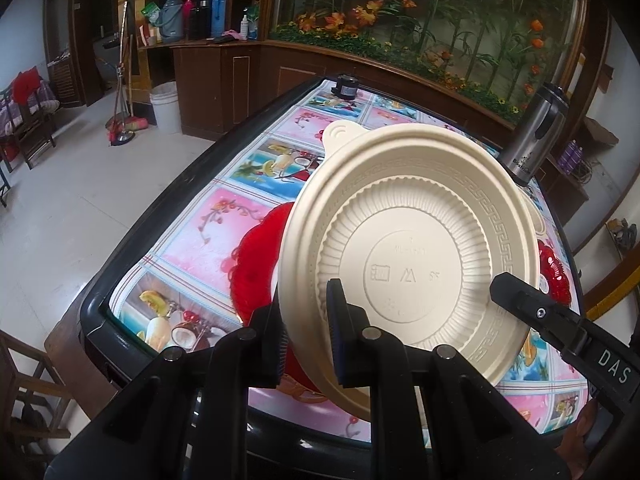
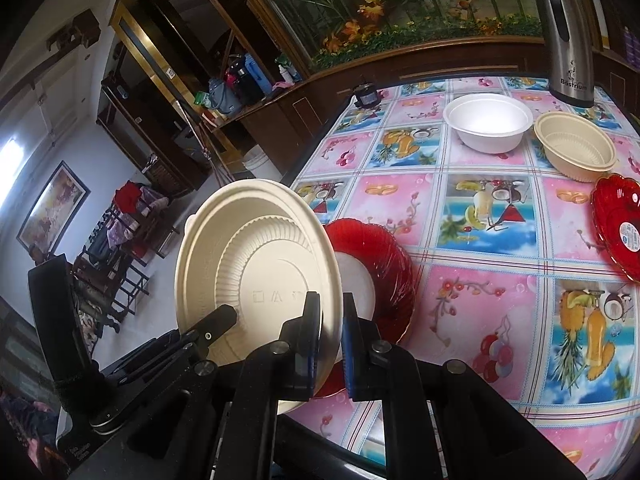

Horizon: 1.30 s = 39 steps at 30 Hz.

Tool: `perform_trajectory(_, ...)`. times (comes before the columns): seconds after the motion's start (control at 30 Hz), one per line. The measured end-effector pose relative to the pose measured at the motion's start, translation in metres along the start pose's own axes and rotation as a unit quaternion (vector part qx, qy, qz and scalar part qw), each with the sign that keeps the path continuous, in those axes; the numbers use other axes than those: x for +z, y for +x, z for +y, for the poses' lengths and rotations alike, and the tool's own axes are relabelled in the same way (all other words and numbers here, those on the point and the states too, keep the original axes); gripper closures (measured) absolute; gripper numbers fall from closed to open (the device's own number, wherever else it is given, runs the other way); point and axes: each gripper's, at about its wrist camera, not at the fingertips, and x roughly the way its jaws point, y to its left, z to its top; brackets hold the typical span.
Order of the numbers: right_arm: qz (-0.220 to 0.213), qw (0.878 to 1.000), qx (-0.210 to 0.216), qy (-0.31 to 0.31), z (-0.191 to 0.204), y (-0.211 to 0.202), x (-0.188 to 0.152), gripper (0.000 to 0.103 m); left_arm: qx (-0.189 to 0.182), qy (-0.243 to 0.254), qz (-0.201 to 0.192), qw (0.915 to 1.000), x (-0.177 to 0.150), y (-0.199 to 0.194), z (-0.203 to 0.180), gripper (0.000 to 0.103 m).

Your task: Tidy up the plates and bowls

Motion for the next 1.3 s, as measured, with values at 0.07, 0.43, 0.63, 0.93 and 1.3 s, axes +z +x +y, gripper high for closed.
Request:
perform_trajectory(0.07, 0.001, 1.0, 0.001, -0.001, 0.002, 0.001, -0.002, 0.094, 0.002, 0.0, -0.001, 1.0, -0.001, 0.0, 0.002, 0.088)
perform_trajectory(0.43, 0.014, 1.0, -0.001, 0.006, -0.002, 0.013, -0.008, 0.093, 0.006, -0.001, 0.014, 0.9999, -0.007, 0.01, 0.006, 0.088)
perform_trajectory(0.63, 0.012, 1.0, -0.002, 0.004, 0.002, 0.016, -0.002, 0.093, 0.008, -0.004, 0.005, 0.9999, 0.006, 0.006, 0.008, 0.088)
perform_trajectory(0.93, 0.017, 1.0, 0.009, 0.005, 0.006, 0.026, 0.014, 0.093, 0.012, -0.016, 0.025, 0.9995, 0.011, 0.023, 0.017, 0.088)
perform_trajectory(1.3, 0.044, 0.999, 0.012, 0.017, -0.01, 0.048, 0.008, 0.093, 0.02, -0.017, 0.047, 0.9985, 0.005, 0.037, 0.012, 0.088)
